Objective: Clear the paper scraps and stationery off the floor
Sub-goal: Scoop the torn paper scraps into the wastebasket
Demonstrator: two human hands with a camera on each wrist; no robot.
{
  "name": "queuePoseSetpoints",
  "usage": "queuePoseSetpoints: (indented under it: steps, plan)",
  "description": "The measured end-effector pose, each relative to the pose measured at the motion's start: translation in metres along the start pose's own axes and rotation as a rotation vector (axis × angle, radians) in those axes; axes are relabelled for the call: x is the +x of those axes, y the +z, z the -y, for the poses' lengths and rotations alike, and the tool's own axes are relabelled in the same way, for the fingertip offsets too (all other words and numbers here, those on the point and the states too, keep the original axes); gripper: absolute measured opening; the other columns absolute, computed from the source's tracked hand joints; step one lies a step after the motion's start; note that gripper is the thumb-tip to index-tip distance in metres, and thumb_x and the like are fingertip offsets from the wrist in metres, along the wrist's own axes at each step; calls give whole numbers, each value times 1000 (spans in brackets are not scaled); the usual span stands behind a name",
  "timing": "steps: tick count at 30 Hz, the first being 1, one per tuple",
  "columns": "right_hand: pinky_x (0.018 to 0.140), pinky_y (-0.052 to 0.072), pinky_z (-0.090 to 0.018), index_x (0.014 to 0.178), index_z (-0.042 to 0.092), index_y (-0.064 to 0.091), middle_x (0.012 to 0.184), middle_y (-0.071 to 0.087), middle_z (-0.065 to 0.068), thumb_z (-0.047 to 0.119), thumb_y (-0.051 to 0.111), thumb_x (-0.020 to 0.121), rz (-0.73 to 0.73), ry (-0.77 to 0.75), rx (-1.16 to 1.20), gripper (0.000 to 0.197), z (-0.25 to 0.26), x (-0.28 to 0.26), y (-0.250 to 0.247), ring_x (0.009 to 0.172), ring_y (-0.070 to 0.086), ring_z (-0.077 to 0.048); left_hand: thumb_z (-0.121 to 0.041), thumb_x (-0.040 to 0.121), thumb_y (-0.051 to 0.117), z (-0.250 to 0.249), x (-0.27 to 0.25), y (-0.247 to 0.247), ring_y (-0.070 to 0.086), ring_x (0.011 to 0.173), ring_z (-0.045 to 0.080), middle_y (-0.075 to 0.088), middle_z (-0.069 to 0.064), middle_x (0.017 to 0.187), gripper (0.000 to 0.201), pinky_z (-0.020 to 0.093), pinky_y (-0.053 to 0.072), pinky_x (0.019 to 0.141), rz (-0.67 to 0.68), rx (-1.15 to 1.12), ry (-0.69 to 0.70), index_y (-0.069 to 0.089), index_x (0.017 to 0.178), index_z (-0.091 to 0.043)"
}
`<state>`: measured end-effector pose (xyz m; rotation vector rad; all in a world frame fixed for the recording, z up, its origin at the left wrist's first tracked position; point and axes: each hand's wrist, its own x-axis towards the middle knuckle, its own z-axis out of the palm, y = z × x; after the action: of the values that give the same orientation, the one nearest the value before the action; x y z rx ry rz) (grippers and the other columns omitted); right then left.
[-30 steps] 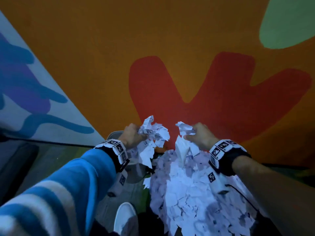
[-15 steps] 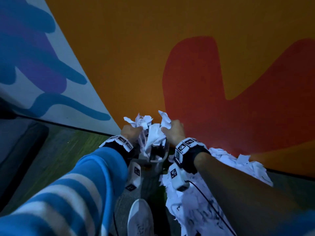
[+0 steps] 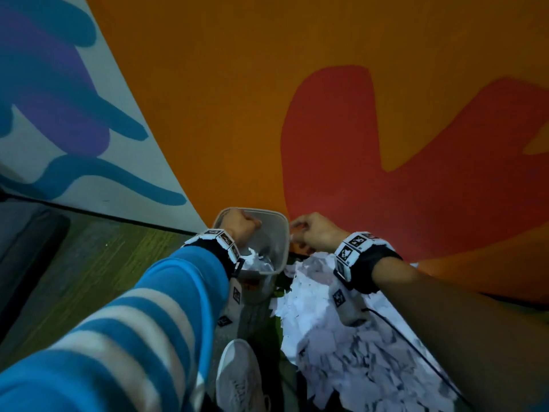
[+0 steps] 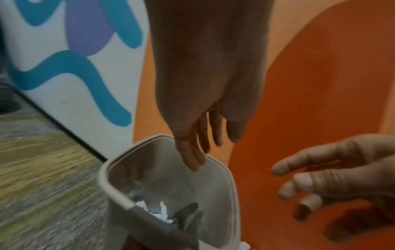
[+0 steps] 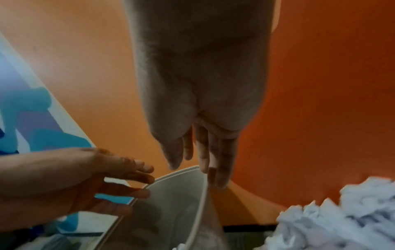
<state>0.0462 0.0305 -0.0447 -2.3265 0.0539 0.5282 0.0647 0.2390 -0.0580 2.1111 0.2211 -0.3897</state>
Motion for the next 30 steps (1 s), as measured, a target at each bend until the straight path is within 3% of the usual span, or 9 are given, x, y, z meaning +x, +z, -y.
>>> queuePoseSetpoints:
  steps: [4,10,13,15,17,20,22,25,30]
  plan:
    - [61,60,-34,124,10,62,98,68,-7,20,70,90,33,32,-165,36,-35,-28,-40,81,70,-23,-21,97,62,-35,-9,35,64,75,23,68,9,85,18,34,55,66,177,126,150,69,101,-5]
    - [65,62,-43,114,4,65,90,71,-15,18,74,87,109,157,-239,31,-126,-45,-77,80,72,-28,-27,95,62,-68,-13,121,67,94,19,73,5,106,24,27,50,79,382,503,371,74,110,-12]
    - [50,54,-18,121,5,62,96,69,-12,20,76,85,134,226,-272,41,-181,-41,-76,70,65,-24,-38,95,63,-56,3,171,64,108,24,67,8,125,44,29,49,93,455,602,344,64,128,-9]
    - [58,47,-10,123,12,61,108,61,-6,26,77,84,142,248,-356,44,-218,-30,-69,80,60,-16,-48,93,61,-37,16,204,55,124,27,55,11,142,60,36,45,105,495,628,298,52,141,-12]
    - [84,45,-23,123,17,58,122,56,-5,34,76,83,135,231,-416,47,-250,-17,-56,106,57,-21,-49,91,64,-12,23,232,41,139,27,39,9,155,71,37,36,112,519,596,253,39,150,-17]
    - [99,41,-36,135,22,41,135,46,-7,53,78,71,122,252,-411,80,-293,2,-31,120,48,-28,-57,82,71,23,27,269,25,148,27,21,8,163,99,40,28,117,547,533,132,17,158,-25]
    - [114,27,-55,154,31,11,157,18,-14,69,78,58,177,304,-440,124,-312,13,-15,142,22,-44,-64,76,73,44,30,288,11,151,33,4,10,165,114,49,24,119,551,558,90,0,158,-34]
    - [114,16,-66,151,43,-13,162,-14,-10,72,78,55,235,319,-448,136,-332,22,2,146,-4,-51,-66,68,78,63,41,318,-10,149,46,-19,8,163,128,62,17,117,565,606,38,-17,152,-45]
    - [102,39,-52,148,37,10,150,17,-9,52,78,69,179,231,-665,105,-335,21,15,132,30,-43,-49,68,86,76,48,355,-16,146,48,-23,3,162,128,65,20,113,531,589,-19,-11,150,-52]
